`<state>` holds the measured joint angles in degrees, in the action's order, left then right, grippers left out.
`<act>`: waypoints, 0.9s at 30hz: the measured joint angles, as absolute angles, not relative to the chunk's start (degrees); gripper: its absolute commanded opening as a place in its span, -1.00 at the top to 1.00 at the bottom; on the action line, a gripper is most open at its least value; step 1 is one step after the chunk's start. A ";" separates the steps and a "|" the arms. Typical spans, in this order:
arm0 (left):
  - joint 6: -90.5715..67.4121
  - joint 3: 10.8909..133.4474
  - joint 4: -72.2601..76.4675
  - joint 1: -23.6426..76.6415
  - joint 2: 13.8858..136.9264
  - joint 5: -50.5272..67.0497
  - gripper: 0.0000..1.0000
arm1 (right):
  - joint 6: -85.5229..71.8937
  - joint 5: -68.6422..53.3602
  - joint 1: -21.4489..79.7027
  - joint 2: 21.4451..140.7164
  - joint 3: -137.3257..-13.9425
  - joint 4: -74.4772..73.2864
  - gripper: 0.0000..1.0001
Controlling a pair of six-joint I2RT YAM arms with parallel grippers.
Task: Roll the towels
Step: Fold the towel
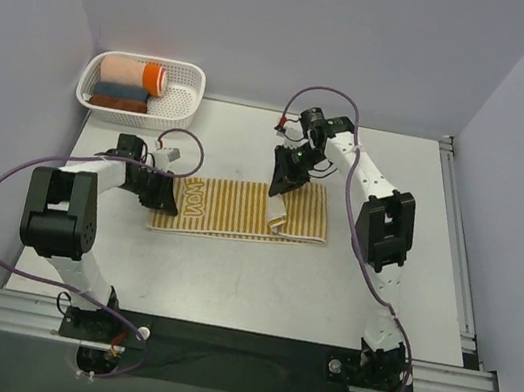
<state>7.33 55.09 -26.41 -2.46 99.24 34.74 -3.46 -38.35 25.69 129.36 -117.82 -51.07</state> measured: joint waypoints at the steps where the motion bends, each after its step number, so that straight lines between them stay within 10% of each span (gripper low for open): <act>1: 7.35 55.09 -26.41 -2.46 99.24 34.74 0.49 | -3.66 -38.35 25.85 129.64 -118.19 -51.07 1.00; 27: 7.99 55.09 -26.41 -2.46 99.24 34.72 0.44 | -5.26 -38.39 29.36 133.01 -117.71 -49.52 1.00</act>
